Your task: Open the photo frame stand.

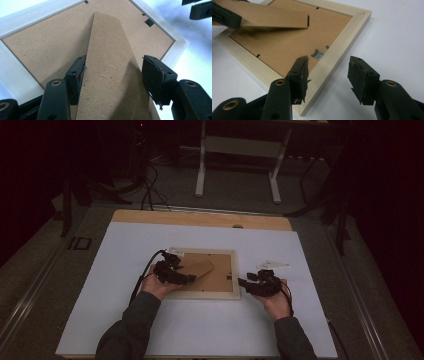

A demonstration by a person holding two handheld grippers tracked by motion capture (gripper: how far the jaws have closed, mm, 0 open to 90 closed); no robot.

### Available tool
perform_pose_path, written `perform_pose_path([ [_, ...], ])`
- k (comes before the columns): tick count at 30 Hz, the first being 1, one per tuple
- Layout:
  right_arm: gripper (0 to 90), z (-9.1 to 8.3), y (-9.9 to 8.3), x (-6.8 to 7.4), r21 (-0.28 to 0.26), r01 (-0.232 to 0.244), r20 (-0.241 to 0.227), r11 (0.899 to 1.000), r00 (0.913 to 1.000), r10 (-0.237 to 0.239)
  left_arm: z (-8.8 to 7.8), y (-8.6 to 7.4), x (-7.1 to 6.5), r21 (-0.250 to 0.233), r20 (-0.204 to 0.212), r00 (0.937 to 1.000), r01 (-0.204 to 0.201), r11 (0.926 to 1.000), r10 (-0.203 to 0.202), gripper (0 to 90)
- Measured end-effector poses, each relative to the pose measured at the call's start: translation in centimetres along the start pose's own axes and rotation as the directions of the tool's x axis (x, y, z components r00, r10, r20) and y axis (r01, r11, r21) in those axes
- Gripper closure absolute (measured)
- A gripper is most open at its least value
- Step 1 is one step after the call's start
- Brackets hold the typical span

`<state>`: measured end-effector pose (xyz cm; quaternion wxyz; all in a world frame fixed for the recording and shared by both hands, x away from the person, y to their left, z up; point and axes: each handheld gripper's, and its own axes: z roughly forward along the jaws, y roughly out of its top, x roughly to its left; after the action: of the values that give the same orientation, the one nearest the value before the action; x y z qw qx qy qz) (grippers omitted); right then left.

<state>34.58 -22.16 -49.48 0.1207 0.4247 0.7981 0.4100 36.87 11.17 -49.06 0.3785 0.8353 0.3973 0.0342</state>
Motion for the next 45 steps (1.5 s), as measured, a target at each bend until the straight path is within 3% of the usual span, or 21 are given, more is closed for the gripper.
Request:
perform_pose_path([
  [12, 54.4, 0.0, 1.1, -0.4, 0.010, -0.001, 0.012, 1.000, 0.9999, 0.001, -0.3, 0.0, -0.6, -0.018, -0.027, 0.9992, -0.031, 0.9993, 0.031, 41.1],
  [25, 56.2, 0.3, 2.3, -0.9, 0.047, 0.027, 0.034, 0.999, 0.9990, -0.029, -0.7, -0.1, -1.4, -0.040, -0.059, 0.9951, -0.081, 0.9959, 0.079, 40.9],
  [45, 56.2, 0.6, 4.0, -1.5, 0.088, 0.068, 0.041, 0.994, 0.9965, -0.072, -1.4, -0.3, -2.8, -0.071, -0.114, 0.9809, -0.166, 0.9835, 0.158, 40.7],
])
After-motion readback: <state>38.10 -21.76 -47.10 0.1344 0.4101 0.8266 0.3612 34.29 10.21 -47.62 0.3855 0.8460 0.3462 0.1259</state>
